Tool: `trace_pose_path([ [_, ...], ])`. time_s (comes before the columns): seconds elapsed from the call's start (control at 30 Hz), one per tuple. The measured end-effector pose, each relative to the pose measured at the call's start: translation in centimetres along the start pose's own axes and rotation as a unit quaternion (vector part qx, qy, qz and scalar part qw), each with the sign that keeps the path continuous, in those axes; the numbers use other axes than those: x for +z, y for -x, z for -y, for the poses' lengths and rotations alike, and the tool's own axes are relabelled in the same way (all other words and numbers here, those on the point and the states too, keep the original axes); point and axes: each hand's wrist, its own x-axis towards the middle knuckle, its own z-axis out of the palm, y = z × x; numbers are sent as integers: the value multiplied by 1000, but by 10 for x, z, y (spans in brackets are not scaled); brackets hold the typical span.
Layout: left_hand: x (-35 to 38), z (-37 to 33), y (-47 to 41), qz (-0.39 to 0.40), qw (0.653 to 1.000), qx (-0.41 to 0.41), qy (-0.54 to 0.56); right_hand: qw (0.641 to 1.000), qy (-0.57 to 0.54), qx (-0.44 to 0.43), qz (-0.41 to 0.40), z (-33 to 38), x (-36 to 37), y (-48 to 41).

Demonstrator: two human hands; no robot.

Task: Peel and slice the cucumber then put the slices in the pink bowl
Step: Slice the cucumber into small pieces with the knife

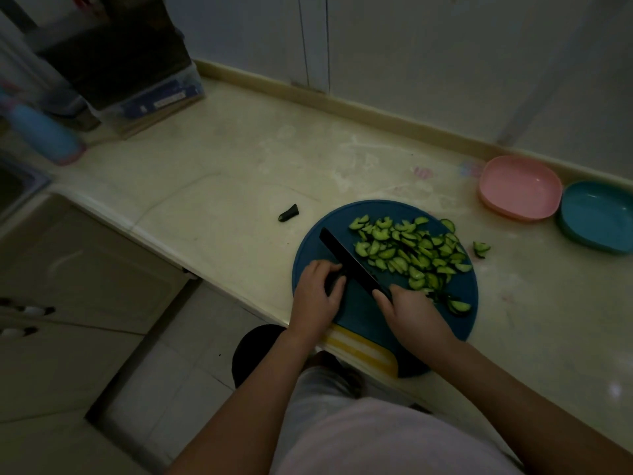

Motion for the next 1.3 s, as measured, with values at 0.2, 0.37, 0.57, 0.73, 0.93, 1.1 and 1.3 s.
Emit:
trace_pose_path([
  [0.2, -2, -1, 1, 1, 1000, -5, 3, 1000, 13, -12, -8, 1, -5, 5],
  [0.37, 1, 2, 0, -6, 1000, -11, -3, 1000, 24, -15, -4, 2, -4, 8],
  [0.57, 1, 1, 0, -8, 1000, -6, -6, 998, 51, -31, -10, 6, 1, 4],
  [0.73, 1, 2, 1, -5, 1000, -11, -28, 998, 49, -24, -8, 10, 6, -2],
  [0.93, -1, -2, 1, -6, 1000, -18, -18, 1000, -9, -4, 1, 4, 7, 0],
  [1.1, -1, -2, 1, -3, 1000, -15, -21, 1000, 1, -16, -2, 3, 0, 7],
  [1.3, -1, -1, 1, -6, 1000, -8, -24, 999, 16, -35, -20, 4, -2, 11],
])
